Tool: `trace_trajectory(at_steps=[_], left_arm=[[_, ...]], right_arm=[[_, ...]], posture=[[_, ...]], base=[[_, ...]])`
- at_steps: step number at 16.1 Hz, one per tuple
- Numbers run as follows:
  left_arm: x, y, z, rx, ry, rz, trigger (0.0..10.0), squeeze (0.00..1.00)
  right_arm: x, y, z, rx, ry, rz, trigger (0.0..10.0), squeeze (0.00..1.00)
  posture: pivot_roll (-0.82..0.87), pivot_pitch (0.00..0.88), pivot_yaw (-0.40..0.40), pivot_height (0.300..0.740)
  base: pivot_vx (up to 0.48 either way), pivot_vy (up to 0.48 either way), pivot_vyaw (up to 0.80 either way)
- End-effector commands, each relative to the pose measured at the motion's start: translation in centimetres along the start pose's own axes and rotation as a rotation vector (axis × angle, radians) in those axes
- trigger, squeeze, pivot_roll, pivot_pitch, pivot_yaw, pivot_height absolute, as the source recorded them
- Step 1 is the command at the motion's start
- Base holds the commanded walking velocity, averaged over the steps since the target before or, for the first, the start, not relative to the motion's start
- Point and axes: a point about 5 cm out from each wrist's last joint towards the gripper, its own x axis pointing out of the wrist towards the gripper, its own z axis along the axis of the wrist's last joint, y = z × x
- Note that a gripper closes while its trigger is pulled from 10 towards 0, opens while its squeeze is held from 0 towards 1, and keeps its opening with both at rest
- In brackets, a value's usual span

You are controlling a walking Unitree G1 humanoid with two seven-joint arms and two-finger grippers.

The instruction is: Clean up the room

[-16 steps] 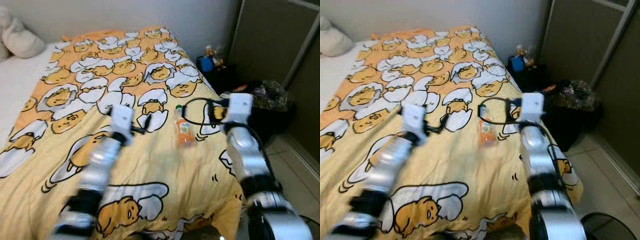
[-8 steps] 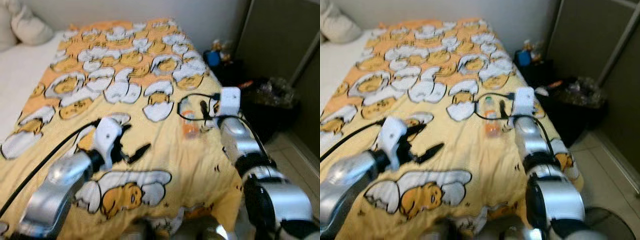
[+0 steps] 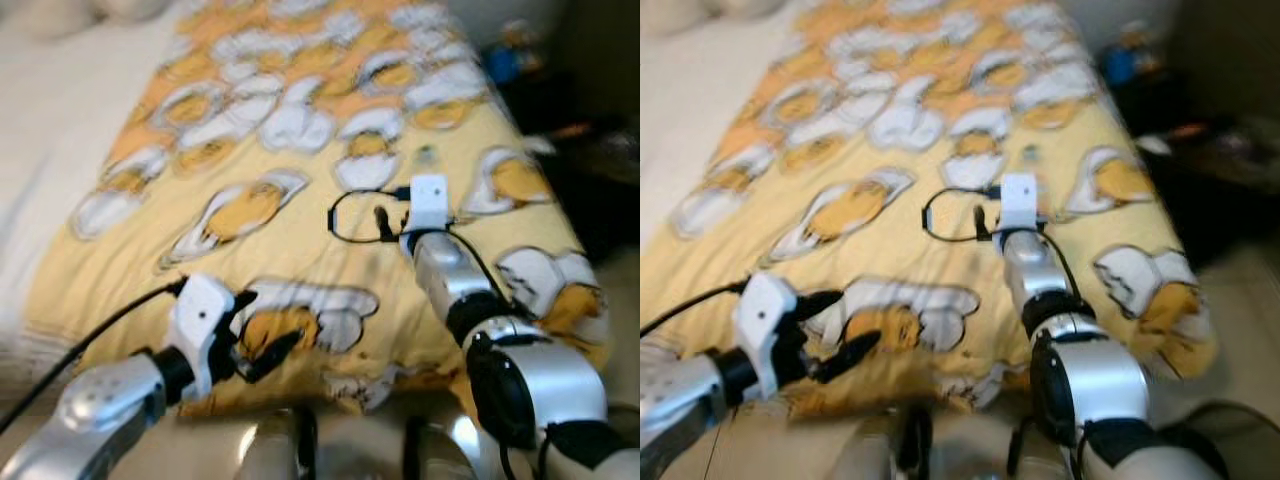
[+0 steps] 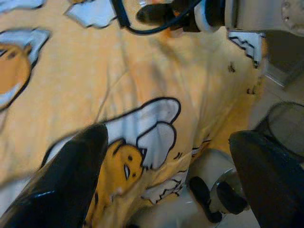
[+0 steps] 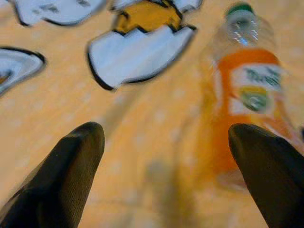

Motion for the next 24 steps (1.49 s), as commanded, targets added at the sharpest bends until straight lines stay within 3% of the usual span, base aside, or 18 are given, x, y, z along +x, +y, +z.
trace_trajectory(at_steps=[1, 2, 4, 6, 7, 11, 12, 13, 15, 16, 18, 20, 21, 22, 23, 24], left_arm=[[-0.4, 0.7, 0.2, 0.024, -0.006, 0.086, 10.0, 0.00], [-0.3, 0.9, 0.3, 0.038, -0.020, 0.121, 10.0, 0.00], [0.8, 0.7, 0.3, -0.006, -0.101, 0.303, 10.0, 0.00], [3.3, -1.3, 0.5, -0.124, -0.191, 0.345, 10.0, 0.00], [4.5, -1.6, 0.8, -0.127, -0.224, 0.348, 10.0, 0.00], [6.8, -1.1, 1.6, -0.152, -0.306, 0.399, 10.0, 0.00], [6.8, -0.8, 1.1, -0.165, -0.311, 0.446, 10.0, 0.00], [5.5, 1.0, -1.5, -0.140, -0.255, 0.589, 10.0, 0.00], [3.3, 2.4, -5.6, -0.206, -0.164, 0.695, 10.0, 0.00], [2.9, 2.2, -6.6, -0.197, -0.138, 0.698, 10.0, 0.00], [4.4, 1.1, -4.5, -0.168, -0.220, 0.637, 10.0, 0.00], [6.1, 1.4, -2.4, -0.147, -0.302, 0.637, 10.0, 0.00], [6.8, 1.6, -1.5, -0.113, -0.326, 0.642, 10.0, 0.00], [7.1, 1.7, -1.2, -0.105, -0.331, 0.642, 10.0, 0.00], [7.7, 1.6, -1.0, -0.063, -0.302, 0.607, 10.0, 0.00], [7.8, 1.6, -1.3, -0.053, -0.285, 0.588, 10.0, 0.00]], right_arm=[[0.1, 0.4, 2.9, 0.018, -0.164, -0.017, 10.0, 0.00], [0.1, 0.3, 3.3, 0.019, -0.199, -0.027, 10.0, 0.00], [-1.6, -1.1, 2.5, -0.004, -0.366, -0.111, 10.0, 0.00], [-8.0, -2.7, -0.5, -0.086, -0.472, -0.143, 10.0, 0.00], [-10.1, -3.1, -1.1, -0.108, -0.484, -0.144, 10.0, 0.00], [-14.6, -4.6, -2.0, -0.189, -0.490, -0.170, 10.0, 0.00], [-16.0, -5.0, -3.0, -0.208, -0.437, -0.172, 10.0, 0.00], [-17.5, -5.7, -4.0, -0.216, -0.380, -0.174, 10.0, 0.00], [-18.3, -6.2, -5.0, -0.209, -0.333, -0.161, 10.0, 0.00], [-18.6, -6.4, -5.5, -0.217, -0.317, -0.147, 10.0, 0.00], [-18.4, -6.5, -5.4, -0.235, -0.318, -0.113, 10.0, 0.00], [-17.7, -6.6, -5.2, -0.224, -0.321, -0.094, 10.0, 0.00], [-17.0, -6.4, -4.8, -0.167, -0.327, -0.066, 10.0, 0.00], [-16.8, -6.3, -4.8, -0.139, -0.327, -0.053, 10.0, 0.00], [-15.9, -6.2, -5.4, -0.041, -0.253, -0.008, 10.0, 0.00], [-15.8, -6.0, -5.3, -0.080, -0.262, 0.011, 10.0, 0.00]], posture=[[0.24, 0.252, 0.118, 0.740], [0.24, 0.252, 0.118, 0.740], [0.15, 0.226, 0.090, 0.740], [0.03, 0.184, 0.060, 0.740], [-0.01, 0.158, 0.053, 0.740], [-0.11, 0.077, 0.046, 0.740], [-0.13, 0.058, 0.046, 0.740], [-0.16, 0.030, 0.045, 0.740], [-0.18, 0.000, 0.039, 0.740], [-0.19, 0.000, 0.034, 0.740], [-0.19, 0.000, 0.027, 0.740], [-0.19, 0.000, 0.023, 0.740], [-0.19, 0.000, 0.025, 0.740], [-0.19, 0.000, 0.025, 0.740], [-0.20, 0.000, 0.031, 0.740], [-0.20, 0.000, 0.035, 0.740]], base=[[0.000, 0.000, 0.00], [0.000, 0.000, 0.00], [0.000, 0.000, 0.00], [0.000, 0.000, 0.00], [0.000, 0.000, 0.00], [0.000, 0.000, 0.00], [0.000, 0.000, 0.00], [0.000, 0.000, 0.00], [0.000, 0.000, 0.00], [0.000, 0.000, 0.00], [0.000, 0.000, 0.00], [0.000, 0.000, 0.00], [0.000, 0.000, 0.00], [0.000, 0.000, 0.00], [0.000, 0.000, 0.00], [0.000, 0.000, 0.00]])
